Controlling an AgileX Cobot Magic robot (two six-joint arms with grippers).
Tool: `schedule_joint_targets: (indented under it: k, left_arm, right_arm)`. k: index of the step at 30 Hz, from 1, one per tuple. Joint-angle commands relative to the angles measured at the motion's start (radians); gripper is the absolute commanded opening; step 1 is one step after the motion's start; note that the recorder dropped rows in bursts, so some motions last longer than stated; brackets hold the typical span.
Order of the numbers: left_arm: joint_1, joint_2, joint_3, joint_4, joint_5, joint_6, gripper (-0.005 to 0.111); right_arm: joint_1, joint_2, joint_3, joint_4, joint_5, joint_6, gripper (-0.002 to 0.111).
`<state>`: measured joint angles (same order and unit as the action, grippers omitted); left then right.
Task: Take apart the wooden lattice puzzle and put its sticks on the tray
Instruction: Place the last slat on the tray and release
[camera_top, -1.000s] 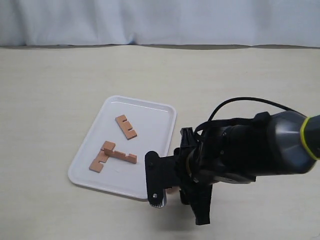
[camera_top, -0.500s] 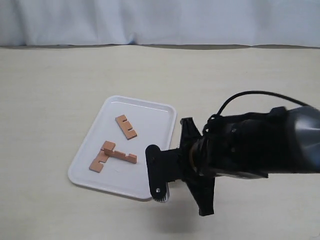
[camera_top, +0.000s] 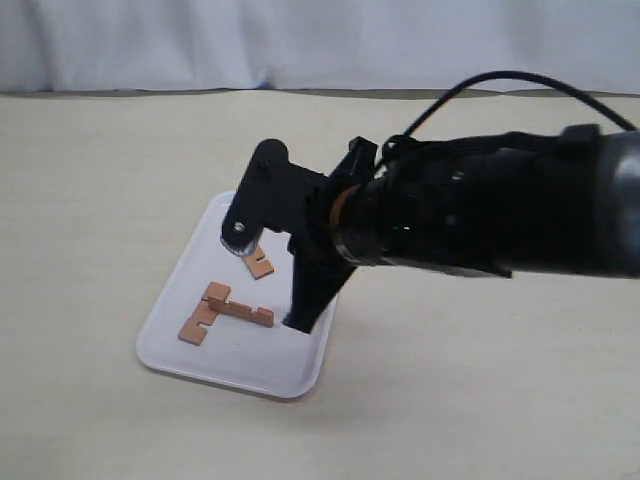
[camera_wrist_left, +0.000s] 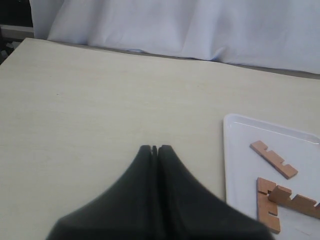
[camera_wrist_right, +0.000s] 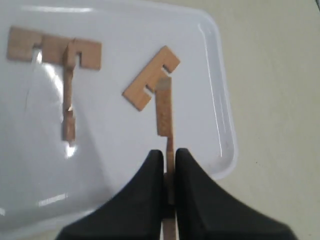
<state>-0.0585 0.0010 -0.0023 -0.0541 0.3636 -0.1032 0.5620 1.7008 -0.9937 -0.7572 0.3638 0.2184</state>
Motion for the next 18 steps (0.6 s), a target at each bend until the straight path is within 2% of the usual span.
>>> schedule_joint_targets:
  k: [1, 7, 9, 15, 18]
  left_arm:
    - [0.001, -0.001, 0.002, -0.006, -0.01, -0.004, 0.0]
    - [0.001, -0.001, 0.002, -0.006, -0.01, -0.004, 0.0]
    - [0.001, -0.001, 0.002, -0.006, -0.01, -0.004, 0.0]
    - [0.001, -0.001, 0.002, -0.006, -0.01, -0.004, 0.0]
    - [0.001, -0.001, 0.002, -0.006, -0.01, -0.004, 0.0]
  right_arm:
    - [-0.007, 0.137, -0.125, -0.14, 0.02, 0.364, 0.004]
    - [-0.007, 0.303, -0.221, -0.33, 0.098, 0.713, 0.005]
    - [-0.007, 0.329, -0.237, -0.353, 0.109, 0.762, 0.011]
    - [0.006, 0.321, -0.24, -0.351, 0.099, 0.77, 0.046]
    - [0.035, 0.275, -0.24, -0.35, 0.123, 0.759, 0.054]
